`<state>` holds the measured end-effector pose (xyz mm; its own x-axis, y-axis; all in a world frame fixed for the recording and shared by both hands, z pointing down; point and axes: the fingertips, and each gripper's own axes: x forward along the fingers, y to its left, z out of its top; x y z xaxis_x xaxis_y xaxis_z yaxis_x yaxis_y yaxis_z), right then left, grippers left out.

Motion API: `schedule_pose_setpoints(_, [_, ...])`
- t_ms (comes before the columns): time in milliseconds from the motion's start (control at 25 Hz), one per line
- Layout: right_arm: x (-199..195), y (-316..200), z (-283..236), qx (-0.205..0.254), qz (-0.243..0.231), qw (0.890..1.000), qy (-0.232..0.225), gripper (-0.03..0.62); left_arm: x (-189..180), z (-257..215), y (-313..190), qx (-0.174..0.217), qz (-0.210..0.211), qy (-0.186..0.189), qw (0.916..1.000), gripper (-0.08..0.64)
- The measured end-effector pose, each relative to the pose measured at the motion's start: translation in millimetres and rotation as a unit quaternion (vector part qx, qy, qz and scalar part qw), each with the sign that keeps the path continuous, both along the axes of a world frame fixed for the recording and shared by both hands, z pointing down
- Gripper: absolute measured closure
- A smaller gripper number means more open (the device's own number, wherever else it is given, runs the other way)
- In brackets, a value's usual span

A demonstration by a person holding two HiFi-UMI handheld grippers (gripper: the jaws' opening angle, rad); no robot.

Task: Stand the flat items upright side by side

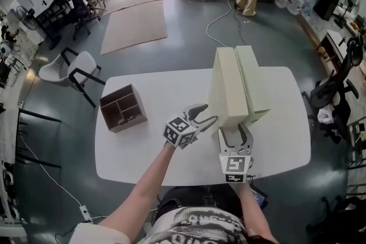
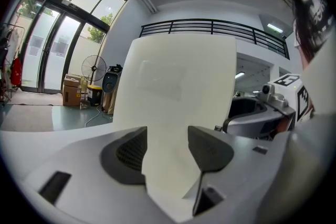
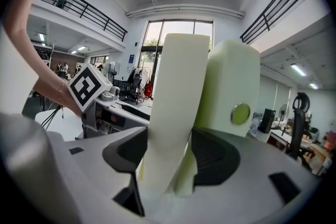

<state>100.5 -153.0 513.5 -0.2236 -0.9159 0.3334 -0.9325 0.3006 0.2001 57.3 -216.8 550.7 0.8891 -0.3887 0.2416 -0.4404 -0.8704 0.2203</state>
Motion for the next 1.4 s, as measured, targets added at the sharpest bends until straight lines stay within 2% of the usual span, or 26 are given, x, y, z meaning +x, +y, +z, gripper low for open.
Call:
schedule_pose_setpoints(280, [4, -1, 2, 0.006, -0.002, 1.0, 0.02, 0.331, 2, 1, -2, -0.01, -0.02, 0.013, 0.9997, 0.324])
schedule_pose_setpoints(680, [4, 2, 6, 0.002, 0.0, 0.999, 0.049, 0.325, -2, 4, -4, -0.014, -0.045, 0.012, 0.9988, 0.299])
schedule_pose_setpoints(960, [1, 20, 12, -0.023, 0.007, 1.0, 0.005, 0.325, -6, 10, 7, -0.016, -0.041, -0.009, 0.999, 0.291])
schedule_pose_setpoints(1400, [-3, 60, 33, -0.076, 0.02, 0.995, -0.068, 0.33, -25, 21, 49, -0.03, -0.037, -0.006, 0.9988, 0.291])
